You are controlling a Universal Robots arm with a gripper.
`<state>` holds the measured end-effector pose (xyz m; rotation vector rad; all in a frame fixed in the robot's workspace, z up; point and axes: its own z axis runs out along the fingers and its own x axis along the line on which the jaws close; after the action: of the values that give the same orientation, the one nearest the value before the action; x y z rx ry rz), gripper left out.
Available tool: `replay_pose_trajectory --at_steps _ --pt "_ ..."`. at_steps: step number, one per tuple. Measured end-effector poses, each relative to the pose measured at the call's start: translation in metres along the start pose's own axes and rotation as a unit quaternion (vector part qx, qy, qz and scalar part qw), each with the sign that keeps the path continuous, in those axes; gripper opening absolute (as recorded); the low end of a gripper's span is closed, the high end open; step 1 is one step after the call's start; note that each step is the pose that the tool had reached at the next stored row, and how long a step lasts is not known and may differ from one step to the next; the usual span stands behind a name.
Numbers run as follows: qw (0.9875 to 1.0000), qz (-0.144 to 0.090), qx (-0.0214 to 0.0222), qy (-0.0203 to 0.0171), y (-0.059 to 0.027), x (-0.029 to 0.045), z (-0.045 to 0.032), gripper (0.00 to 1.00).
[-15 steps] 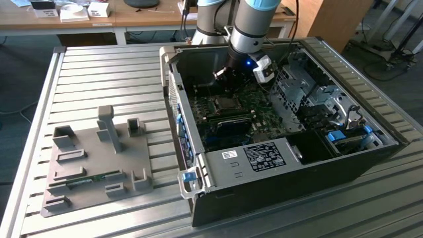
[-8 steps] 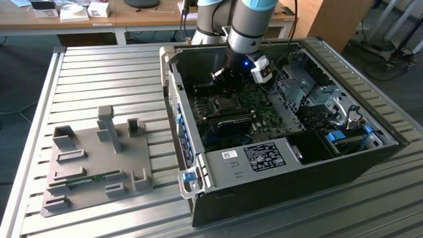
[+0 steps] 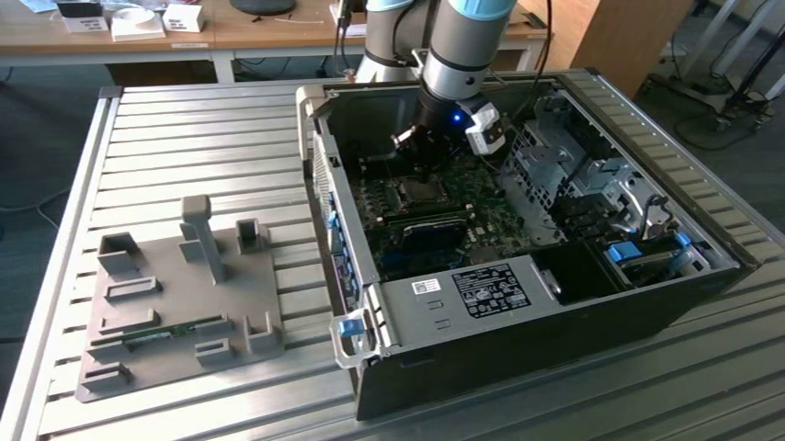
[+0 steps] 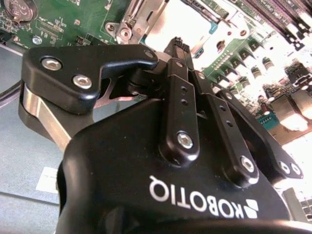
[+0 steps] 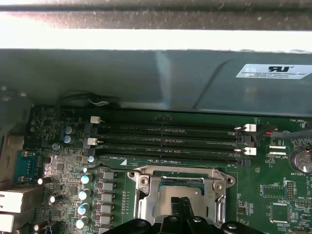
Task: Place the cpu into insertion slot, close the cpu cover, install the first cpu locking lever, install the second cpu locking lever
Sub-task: 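Close the cpu cover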
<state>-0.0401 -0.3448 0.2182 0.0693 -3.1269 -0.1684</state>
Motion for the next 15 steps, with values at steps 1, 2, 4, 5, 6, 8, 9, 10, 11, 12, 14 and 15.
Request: replay_pose_trajectory --at_steps 1,2,4,5,6,8,9,10,11,12,14,15 --pt "1.0000 0.000 0.0004 0.0001 0.0000 0.0000 0.0000 0.11" --pt "1.0000 0.000 0.0011 0.0000 0.0000 0.0000 0.0001 0.11" --pt "1.0000 0.000 0.0018 -0.0003 -0.0002 0.0006 0.0004 0.11" --pt "1.0000 0.000 0.0018 -0.0006 -0.0003 0.0012 0.0006 0.11" --pt "1.0000 0.000 0.0019 -0.0011 -0.0005 0.0022 0.0008 0.11" --pt "1.0000 -0.001 0.0020 -0.0030 -0.0007 0.0054 0.0013 0.11" --pt "1.0000 -0.002 0.0020 -0.0042 -0.0007 0.0065 0.0015 0.11" --pt "1.0000 -0.003 0.0020 -0.0058 -0.0008 0.0074 0.0019 0.11" --pt "1.0000 -0.004 0.0022 -0.0072 -0.0009 0.0082 0.0021 0.11" --pt "1.0000 -0.004 0.0022 -0.0083 -0.0009 0.0090 0.0023 0.11" --pt "0.9999 -0.006 0.0024 -0.0107 -0.0009 0.0102 0.0027 0.11" --pt "0.9999 -0.006 0.0025 -0.0114 -0.0010 0.0107 0.0028 0.11"
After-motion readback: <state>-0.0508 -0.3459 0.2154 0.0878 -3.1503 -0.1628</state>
